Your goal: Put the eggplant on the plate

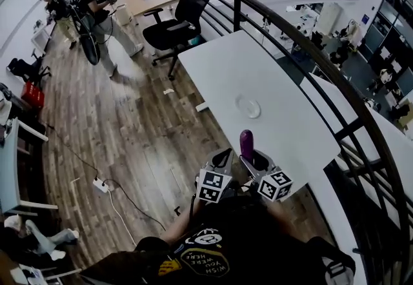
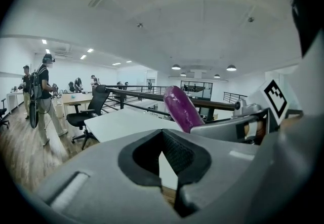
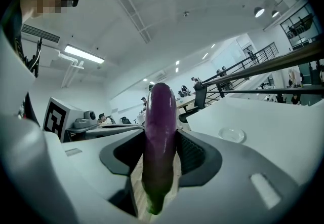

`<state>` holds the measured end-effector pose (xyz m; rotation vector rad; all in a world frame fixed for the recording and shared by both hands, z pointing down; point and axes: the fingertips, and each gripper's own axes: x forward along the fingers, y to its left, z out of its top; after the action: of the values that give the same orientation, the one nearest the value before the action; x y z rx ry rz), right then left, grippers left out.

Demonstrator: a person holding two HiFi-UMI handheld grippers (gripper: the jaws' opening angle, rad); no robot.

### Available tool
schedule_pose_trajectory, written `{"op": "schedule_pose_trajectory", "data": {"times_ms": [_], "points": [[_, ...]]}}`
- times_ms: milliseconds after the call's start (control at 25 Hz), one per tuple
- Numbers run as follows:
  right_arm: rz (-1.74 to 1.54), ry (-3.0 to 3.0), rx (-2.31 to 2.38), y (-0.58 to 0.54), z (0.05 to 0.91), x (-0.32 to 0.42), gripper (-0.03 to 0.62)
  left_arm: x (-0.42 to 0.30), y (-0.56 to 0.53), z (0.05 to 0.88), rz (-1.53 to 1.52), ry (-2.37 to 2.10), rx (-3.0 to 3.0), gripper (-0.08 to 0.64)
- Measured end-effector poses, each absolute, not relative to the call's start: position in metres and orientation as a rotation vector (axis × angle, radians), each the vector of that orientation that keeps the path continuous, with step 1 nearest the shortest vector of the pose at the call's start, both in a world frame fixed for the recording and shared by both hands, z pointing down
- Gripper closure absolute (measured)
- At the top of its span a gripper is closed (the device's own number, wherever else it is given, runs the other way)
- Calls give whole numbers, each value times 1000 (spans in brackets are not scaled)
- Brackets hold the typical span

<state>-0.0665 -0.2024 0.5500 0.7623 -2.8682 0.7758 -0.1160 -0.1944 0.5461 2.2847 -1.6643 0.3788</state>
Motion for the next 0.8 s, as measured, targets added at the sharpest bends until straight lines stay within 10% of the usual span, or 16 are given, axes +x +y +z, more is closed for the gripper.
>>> {"op": "schedule_pose_trajectory", "data": {"times_ms": [800], "points": [[884, -2806, 881, -346, 587, -57, 390, -101, -328, 585, 487, -1489, 2316, 555]]}}
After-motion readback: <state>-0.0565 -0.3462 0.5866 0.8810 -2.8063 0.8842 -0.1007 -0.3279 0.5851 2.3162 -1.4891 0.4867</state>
